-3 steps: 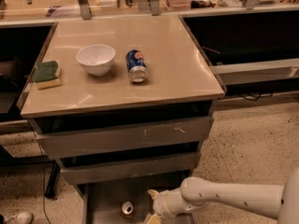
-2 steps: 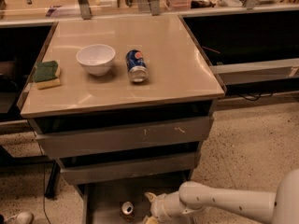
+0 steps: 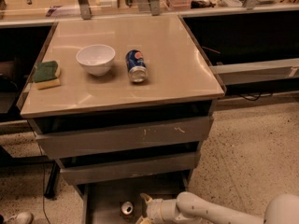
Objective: Pick orange can from bottom drawer and place on counter
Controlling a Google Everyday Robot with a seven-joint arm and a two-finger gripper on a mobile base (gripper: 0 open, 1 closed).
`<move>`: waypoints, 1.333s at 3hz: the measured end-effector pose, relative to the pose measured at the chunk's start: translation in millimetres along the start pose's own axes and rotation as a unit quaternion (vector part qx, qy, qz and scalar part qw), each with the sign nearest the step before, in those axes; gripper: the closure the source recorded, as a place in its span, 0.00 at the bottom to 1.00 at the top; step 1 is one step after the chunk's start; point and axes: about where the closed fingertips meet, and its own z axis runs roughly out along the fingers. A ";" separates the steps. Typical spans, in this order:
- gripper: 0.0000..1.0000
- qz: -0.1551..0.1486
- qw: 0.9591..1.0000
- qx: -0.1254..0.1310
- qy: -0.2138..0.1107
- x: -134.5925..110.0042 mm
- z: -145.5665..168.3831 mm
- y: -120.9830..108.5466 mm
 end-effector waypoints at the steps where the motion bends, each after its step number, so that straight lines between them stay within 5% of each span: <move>1: 0.00 0.005 1.000 0.001 -0.026 16.5 18.7 -9.1; 4: 0.00 0.000 0.998 0.008 -0.066 29.1 53.7 -33.6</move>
Offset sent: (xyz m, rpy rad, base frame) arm 0.0214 0.0162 -0.0611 0.1067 -0.0304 -0.0679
